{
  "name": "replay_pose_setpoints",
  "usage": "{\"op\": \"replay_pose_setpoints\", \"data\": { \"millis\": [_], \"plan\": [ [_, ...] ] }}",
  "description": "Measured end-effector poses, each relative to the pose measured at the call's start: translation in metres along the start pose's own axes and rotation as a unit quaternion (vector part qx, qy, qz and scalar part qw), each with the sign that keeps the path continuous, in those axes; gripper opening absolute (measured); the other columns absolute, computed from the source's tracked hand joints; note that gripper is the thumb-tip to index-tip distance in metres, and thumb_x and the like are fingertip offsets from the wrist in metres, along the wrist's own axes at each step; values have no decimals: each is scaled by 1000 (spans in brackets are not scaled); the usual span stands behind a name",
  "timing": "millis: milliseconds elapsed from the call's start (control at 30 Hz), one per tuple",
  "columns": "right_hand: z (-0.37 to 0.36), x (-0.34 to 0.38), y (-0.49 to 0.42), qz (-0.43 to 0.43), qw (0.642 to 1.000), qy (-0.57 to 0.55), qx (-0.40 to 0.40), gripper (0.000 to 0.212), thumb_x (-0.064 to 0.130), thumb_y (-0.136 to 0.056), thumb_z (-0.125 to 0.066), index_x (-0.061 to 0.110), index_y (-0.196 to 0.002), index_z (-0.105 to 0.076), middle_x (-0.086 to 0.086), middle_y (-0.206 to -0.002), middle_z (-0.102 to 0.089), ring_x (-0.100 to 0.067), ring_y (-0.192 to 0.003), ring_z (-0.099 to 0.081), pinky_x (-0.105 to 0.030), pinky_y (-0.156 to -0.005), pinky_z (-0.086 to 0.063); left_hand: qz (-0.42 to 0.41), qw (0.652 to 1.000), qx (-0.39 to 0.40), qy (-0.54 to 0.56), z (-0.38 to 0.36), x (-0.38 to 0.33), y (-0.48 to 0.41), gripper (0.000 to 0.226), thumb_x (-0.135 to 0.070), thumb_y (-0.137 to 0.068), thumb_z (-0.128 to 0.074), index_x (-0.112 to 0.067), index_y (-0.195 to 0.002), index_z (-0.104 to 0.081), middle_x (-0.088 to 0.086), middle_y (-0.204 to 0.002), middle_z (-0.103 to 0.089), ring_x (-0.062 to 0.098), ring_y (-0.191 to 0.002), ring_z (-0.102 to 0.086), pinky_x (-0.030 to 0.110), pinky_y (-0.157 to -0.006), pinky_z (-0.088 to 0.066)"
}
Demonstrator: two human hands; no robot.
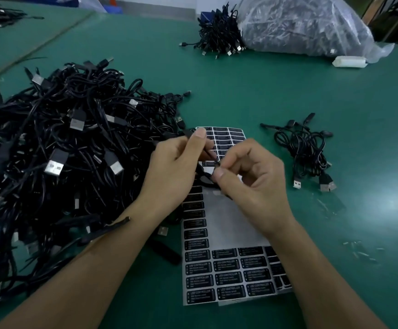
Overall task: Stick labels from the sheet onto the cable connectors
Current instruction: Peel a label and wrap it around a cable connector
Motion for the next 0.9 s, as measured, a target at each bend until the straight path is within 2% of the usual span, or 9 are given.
{"op": "replay_pose_setpoints", "data": {
  "millis": [167, 333, 433, 533, 600, 667, 733, 800, 900],
  "plan": [
    [-3, -2, 2, -25, 999, 34, 30, 11, 1, -83, -66, 8, -79, -59, -22, -59, -57, -30, -49, -47, -23, -53, -41, -29, 999, -16, 44, 3, -3, 0, 30, -22, -105, -51, -14, -88, -74, -2, -72, -73, 4, -68, -67, 16, -65, -51],
    [18, -2, -7, -57, 984, 94, -138, 7, 17, -88, -65, 22, -83, -64, -5, -72, -66, -27, -66, -64, -38, -56, -51, -75, 995, -29, 60, 4, -8, 0, 26, -11, -107, -45, -16, -96, -69, -4, -74, -70, 4, -68, -64, 12, -66, -48],
    [40, -11, -8, -135, 939, 274, -158, 9, 24, -91, -67, 30, -91, -61, 13, -85, -66, -1, -82, -60, -18, -74, -48, -115, 992, -29, 44, 4, -11, 2, 28, -10, -108, -40, -21, -104, -66, -12, -64, -54, 3, -61, -51, 15, -63, -45],
    [49, -20, -4, -243, 876, 411, -63, 45, 45, -86, -71, 21, -123, -61, -1, -118, -58, -19, -112, -55, -37, -95, -48, -95, 993, -24, 68, 5, -9, 1, 33, -12, -109, -37, -27, -109, -66, -16, -60, -40, 4, -59, -38, 19, -60, -37],
    [46, -22, -2, -286, 859, 425, -19, 67, 59, -79, -73, 18, -130, -59, -5, -122, -56, -24, -115, -54, -45, -98, -48, -71, 994, -4, 82, 4, -6, 1, 34, -10, -109, -36, -27, -114, -65, -16, -59, -41, 5, -59, -40, 19, -60, -38],
    [42, -19, -3, -295, 863, 409, -14, 63, 59, -74, -78, 19, -121, -63, -1, -108, -60, -21, -105, -56, -40, -90, -50, -66, 995, 42, 58, -1, -5, 4, 33, -8, -109, -36, -25, -116, -63, -11, -59, -48, 7, -58, -47, 17, -60, -43],
    [42, -15, -3, -281, 882, 376, -38, 36, 48, -73, -84, 28, -95, -64, 11, -87, -57, -11, -86, -56, -30, -70, -46, -56, 994, 88, 34, -8, -2, 7, 29, -8, -108, -37, -22, -112, -62, -4, -63, -59, 10, -59, -58, 17, -60, -49],
    [42, -11, -3, -276, 895, 348, -50, 37, 39, -70, -89, 34, -71, -52, 18, -75, -55, -1, -73, -54, -21, -58, -40, -40, 993, 111, 29, -12, 1, 10, 26, -10, -108, -37, -18, -100, -61, 3, -70, -69, 12, -61, -66, 16, -60, -50],
    [42, -12, -3, -276, 916, 285, -54, 27, 30, -68, -90, 32, -78, -65, 13, -76, -68, -7, -76, -65, -27, -64, -52, -34, 992, 117, 24, -13, 2, 11, 30, -14, -109, -37, -15, -83, -53, 9, -77, -73, 15, -64, -70, 15, -60, -50]
  ]
}}
Point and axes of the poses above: each hand's wrist, its own y-axis away from the middle knuckle, its own z-axis out of the back of the hand, x = y × z, the point moved 3 cm from there along -y, towards the middle knuckle
